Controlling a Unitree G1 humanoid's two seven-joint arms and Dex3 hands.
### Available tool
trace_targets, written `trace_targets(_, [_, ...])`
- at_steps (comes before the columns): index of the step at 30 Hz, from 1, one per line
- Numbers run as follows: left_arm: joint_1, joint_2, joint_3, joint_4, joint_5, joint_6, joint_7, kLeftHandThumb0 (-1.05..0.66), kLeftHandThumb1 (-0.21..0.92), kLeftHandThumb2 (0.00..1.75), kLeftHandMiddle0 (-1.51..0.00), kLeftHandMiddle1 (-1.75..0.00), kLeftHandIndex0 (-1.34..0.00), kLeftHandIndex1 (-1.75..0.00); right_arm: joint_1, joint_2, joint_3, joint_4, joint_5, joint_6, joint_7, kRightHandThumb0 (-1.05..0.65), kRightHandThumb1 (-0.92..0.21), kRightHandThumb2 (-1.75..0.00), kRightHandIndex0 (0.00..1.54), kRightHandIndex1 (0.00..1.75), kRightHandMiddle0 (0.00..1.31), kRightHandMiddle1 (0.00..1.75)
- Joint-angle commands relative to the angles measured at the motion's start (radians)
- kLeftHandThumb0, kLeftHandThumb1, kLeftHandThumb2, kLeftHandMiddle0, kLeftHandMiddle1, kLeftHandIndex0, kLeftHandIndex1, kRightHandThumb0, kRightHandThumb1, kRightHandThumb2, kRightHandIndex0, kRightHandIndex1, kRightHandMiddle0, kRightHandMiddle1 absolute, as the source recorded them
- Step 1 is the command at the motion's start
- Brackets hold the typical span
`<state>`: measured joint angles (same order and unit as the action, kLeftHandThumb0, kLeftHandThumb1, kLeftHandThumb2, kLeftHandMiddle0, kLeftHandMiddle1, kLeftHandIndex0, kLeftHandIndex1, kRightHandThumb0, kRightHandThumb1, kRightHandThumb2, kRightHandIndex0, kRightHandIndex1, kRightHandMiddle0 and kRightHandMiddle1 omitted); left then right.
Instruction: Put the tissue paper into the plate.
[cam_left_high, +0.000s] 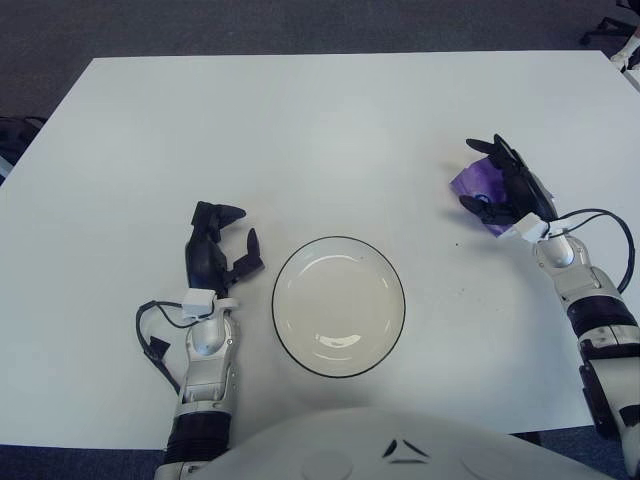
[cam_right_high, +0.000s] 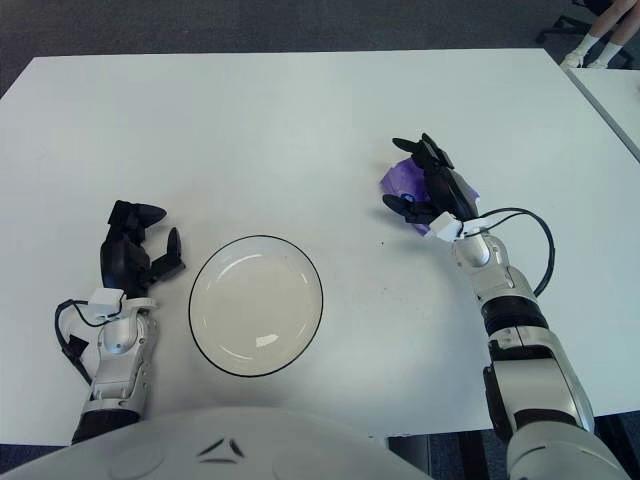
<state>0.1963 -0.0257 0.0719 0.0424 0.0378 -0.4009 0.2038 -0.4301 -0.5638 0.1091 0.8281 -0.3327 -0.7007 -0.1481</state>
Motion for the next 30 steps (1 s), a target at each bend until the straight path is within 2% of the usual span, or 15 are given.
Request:
trace_targets(1, [0.133, -0.005, 0.004, 0.132, 0.009, 0.016, -0.014, -0.01, 0.40, 1.14, -0.64, -1.46, -0.41, -1.75, 0.152, 0.104, 0.113, 0.232, -0.092, 0.153, 0.042, -0.93, -0.52, -0.85, 0.01, 0.01, 0.00, 0.80])
trace_targets(4, [0.134, -0.005, 0.004, 0.132, 0.009, 0.014, -0.014, -0.01, 0.39, 1.14, -0.64, -1.46, -0.41, -1.75, 0.146, 0.105, 0.121, 0.246, -0.095, 0.152, 0.028, -0.93, -0.52, -0.85, 0.02, 0.01, 0.00, 0.80])
trace_targets(7, [0.137, -0.007, 0.003, 0.127, 0.012, 0.017, -0.011, -0.01, 0.39, 1.14, -0.65, -1.46, -0.41, -1.75, 0.139, 0.105, 0.129, 0.260, -0.099, 0.153, 0.006, -0.82, -0.43, -0.95, 0.01, 0.07, 0.00, 0.84])
trace_targets(9, [0.138, -0.008, 0.004, 0.124, 0.011, 0.018, -0.009, -0.01, 0.40, 1.14, -0.64, -1.46, -0.40, -1.75, 0.139, 0.108, 0.136, 0.257, -0.101, 0.164, -0.009, -0.61, -0.27, -1.09, 0.00, 0.23, 0.00, 0.93])
trace_targets(11, [0.139, -0.009, 0.004, 0.122, 0.010, 0.019, -0.009, -0.01, 0.40, 1.14, -0.65, -1.45, -0.40, -1.75, 0.148, 0.110, 0.143, 0.225, -0.100, 0.180, -0.014, -0.51, -0.21, -1.15, 0.00, 0.41, 0.00, 1.03])
trace_targets(14, [0.141, -0.011, 0.005, 0.118, 0.011, 0.021, -0.007, -0.01, 0.40, 1.13, -0.65, -1.44, -0.40, -1.75, 0.163, 0.103, 0.150, 0.161, -0.096, 0.205, -0.010, -0.41, -0.16, -1.20, 0.00, 0.71, 0.00, 1.19])
trace_targets(17, [0.143, -0.012, 0.006, 0.114, 0.010, 0.022, -0.007, -0.01, 0.41, 1.12, -0.65, -1.45, -0.39, -1.75, 0.158, 0.096, 0.160, 0.156, -0.106, 0.219, -0.019, -0.37, -0.13, -1.23, 0.00, 0.90, 0.00, 1.30])
trace_targets(18, [0.144, -0.013, 0.006, 0.114, 0.010, 0.022, -0.007, -0.01, 0.41, 1.13, -0.65, -1.46, -0.39, -1.75, 0.156, 0.093, 0.165, 0.156, -0.111, 0.223, -0.024, -0.34, -0.12, -1.25, 0.00, 1.02, 0.00, 1.39])
trace_targets(21, [0.144, -0.014, 0.008, 0.113, 0.010, 0.019, -0.006, -0.01, 0.41, 1.13, -0.65, -1.47, -0.38, -1.75, 0.152, 0.085, 0.178, 0.153, -0.121, 0.233, -0.031, -0.30, -0.09, -1.30, 0.00, 1.24, 0.00, 1.55])
trace_targets(26, [0.143, -0.017, 0.010, 0.113, 0.014, 0.017, 0.001, -0.01, 0.41, 1.13, -0.64, -1.49, -0.37, -1.75, 0.147, 0.067, 0.188, 0.135, -0.120, 0.247, -0.025, -0.38, -0.12, -1.30, 0.00, 1.47, 0.12, 1.70])
trace_targets(27, [0.143, -0.018, 0.011, 0.113, 0.013, 0.015, 0.001, -0.01, 0.41, 1.13, -0.64, -1.49, -0.37, -1.75, 0.148, 0.063, 0.188, 0.128, -0.117, 0.252, -0.021, -0.41, -0.14, -1.29, 0.00, 1.53, 0.17, 1.72])
trace_targets(30, [0.143, -0.021, 0.013, 0.113, 0.009, 0.011, -0.001, -0.01, 0.41, 1.13, -0.64, -1.49, -0.37, -1.75, 0.153, 0.052, 0.186, 0.101, -0.106, 0.264, -0.011, -0.44, -0.31, -1.23, 0.02, 1.68, 0.43, 1.73])
